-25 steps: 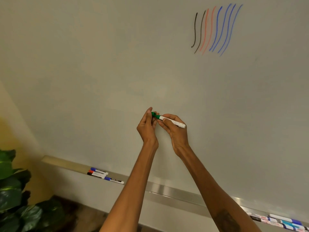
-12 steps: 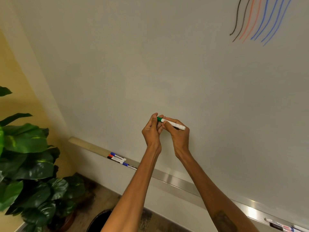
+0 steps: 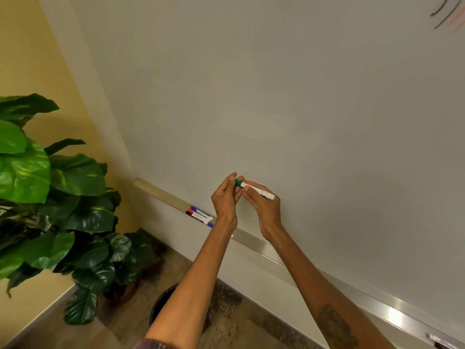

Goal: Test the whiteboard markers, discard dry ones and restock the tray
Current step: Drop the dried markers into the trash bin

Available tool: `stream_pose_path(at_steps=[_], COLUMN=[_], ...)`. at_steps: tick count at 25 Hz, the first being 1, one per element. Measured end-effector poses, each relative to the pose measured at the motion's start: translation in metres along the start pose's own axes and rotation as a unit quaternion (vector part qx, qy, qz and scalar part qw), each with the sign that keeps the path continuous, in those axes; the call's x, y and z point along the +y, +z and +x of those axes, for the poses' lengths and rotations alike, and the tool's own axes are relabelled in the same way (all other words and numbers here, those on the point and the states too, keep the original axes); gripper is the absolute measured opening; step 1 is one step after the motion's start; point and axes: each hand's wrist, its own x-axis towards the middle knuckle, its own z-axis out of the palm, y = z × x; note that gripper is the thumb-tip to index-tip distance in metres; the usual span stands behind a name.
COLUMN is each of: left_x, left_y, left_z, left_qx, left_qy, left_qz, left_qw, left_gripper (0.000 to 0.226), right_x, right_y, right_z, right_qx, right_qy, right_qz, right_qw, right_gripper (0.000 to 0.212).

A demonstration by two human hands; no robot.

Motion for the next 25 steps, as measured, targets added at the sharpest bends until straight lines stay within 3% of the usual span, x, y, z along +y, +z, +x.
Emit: stream_pose_path(at_steps=[4, 9, 15, 20, 25], left_x=[-0.001, -0.008, -0.025, -0.042, -0.053], left_y=[-0.051, -0.116, -0.196, -0.268, -0.319], left_z=[0.014, 0.022, 0.026, 0.024, 0.008], left_qx=[0.062, 0.132, 0.155, 0.194, 0.225], left_qy=[-0.014, -0.068, -0.135, -0.185, -0.234], left_qz=[0.006, 0.031, 0.123, 0.19, 0.239], left_qw=[0.998, 0.988, 0.971, 0.944, 0.915], left_gripper=[0.026, 0.023, 0.021, 0.019, 0.019], right_x=[0.038, 0.089, 0.154, 0.213, 0.273], right_y=[0.012, 0.033, 0.062, 0.074, 0.069], right_z=[-0.003, -0.007, -0.019, -0.032, -0.046], right_qx=[-0.039, -0.115, -0.237, -0.258, -0.246], right_qy=[0.123, 0.207, 0.256, 0.335, 0.361], right_qz=[0.092, -0.07, -0.225, -0.263, -0.381], right_qw=[0.987, 0.969, 0.91, 0.867, 0.815], right_gripper=[0.027, 0.024, 0.017, 0.03, 0.026])
